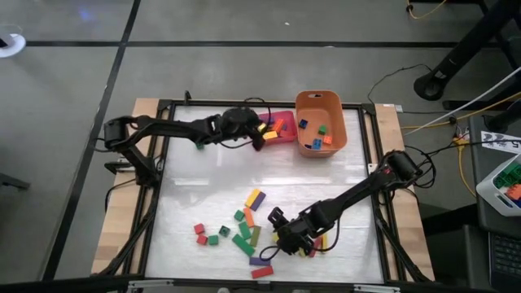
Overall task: Sort blocks by size
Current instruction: Put the large yellow block into the pink bin
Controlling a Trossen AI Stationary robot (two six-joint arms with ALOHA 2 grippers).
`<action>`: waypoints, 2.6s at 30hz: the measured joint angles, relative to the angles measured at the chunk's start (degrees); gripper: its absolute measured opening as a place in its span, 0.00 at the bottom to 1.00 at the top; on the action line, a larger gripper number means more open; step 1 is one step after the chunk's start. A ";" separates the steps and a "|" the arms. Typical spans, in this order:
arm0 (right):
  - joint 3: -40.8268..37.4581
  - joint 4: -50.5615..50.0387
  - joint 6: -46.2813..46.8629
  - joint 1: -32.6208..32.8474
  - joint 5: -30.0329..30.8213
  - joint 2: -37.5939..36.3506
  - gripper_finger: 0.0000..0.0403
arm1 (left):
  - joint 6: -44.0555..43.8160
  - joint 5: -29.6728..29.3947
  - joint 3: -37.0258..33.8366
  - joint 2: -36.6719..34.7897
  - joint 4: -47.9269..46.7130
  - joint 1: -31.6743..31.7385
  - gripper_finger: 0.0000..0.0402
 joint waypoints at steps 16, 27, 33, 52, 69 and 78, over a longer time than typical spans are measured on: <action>0.17 -0.18 -0.05 -5.84 -8.02 5.61 0.41 | -3.08 -0.07 0.02 -15.93 -34.47 -15.56 0.42; 3.48 -2.79 -12.98 -12.88 1.34 4.25 0.21 | -19.76 -1.14 -3.27 -18.38 -46.04 -30.35 0.42; 10.14 -9.32 -20.81 -20.20 10.18 4.16 0.27 | -24.17 -4.38 -3.34 -18.40 -46.95 -34.00 0.42; 17.29 -12.74 -28.51 -46.72 20.53 4.06 0.30 | -27.77 -12.35 -3.34 -18.40 -51.67 -34.40 0.42; 17.29 -12.90 -26.37 -50.10 12.34 4.06 0.30 | -14.18 -11.28 -3.34 -18.40 -60.17 -7.04 0.42; 17.29 -13.20 -26.21 -50.10 11.35 4.06 0.39 | -4.32 -6.56 -3.34 -18.27 -59.62 9.75 0.42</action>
